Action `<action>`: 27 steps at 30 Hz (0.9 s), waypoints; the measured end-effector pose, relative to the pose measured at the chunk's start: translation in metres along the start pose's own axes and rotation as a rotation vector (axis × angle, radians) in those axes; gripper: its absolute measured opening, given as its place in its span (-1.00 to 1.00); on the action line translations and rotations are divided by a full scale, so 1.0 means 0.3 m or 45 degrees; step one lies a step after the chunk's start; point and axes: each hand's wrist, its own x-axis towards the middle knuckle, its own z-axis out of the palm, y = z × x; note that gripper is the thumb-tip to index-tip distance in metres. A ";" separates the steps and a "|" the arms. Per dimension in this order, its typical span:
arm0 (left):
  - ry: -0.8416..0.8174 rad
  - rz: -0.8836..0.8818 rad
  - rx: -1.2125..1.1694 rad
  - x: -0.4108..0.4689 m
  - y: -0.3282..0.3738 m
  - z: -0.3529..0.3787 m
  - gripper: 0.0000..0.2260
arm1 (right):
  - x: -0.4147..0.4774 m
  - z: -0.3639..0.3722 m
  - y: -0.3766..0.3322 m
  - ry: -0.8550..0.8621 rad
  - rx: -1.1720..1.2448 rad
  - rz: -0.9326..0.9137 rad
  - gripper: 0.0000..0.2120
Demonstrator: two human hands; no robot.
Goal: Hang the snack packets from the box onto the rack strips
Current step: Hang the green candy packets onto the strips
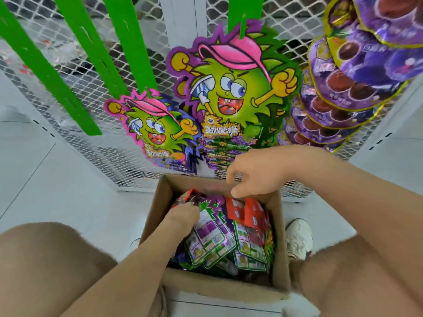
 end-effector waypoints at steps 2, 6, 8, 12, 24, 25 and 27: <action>0.049 0.059 -0.036 -0.026 -0.019 -0.080 -0.78 | 0.000 -0.010 -0.016 -0.009 0.000 0.005 -0.60; 0.134 0.223 -0.009 -0.119 -0.055 -0.295 -0.80 | 0.002 -0.035 -0.041 0.018 -0.001 0.011 -0.56; 0.214 0.321 -0.030 -0.188 -0.089 -0.407 -0.76 | -0.010 -0.054 -0.048 0.023 -0.018 0.045 -0.58; 0.338 0.489 -0.290 -0.342 -0.167 -0.562 -0.67 | -0.042 -0.084 -0.033 0.074 -0.008 0.125 -0.29; 0.456 0.469 -0.519 -0.436 -0.215 -0.645 -0.71 | -0.099 -0.110 0.044 0.263 0.148 0.149 -0.83; 0.385 0.410 -0.431 -0.431 -0.207 -0.640 -0.77 | -0.110 -0.110 0.029 0.313 0.173 0.114 -0.88; 0.338 0.354 -0.313 -0.428 -0.181 -0.631 -0.69 | -0.120 -0.103 -0.005 0.478 0.223 -0.003 -0.93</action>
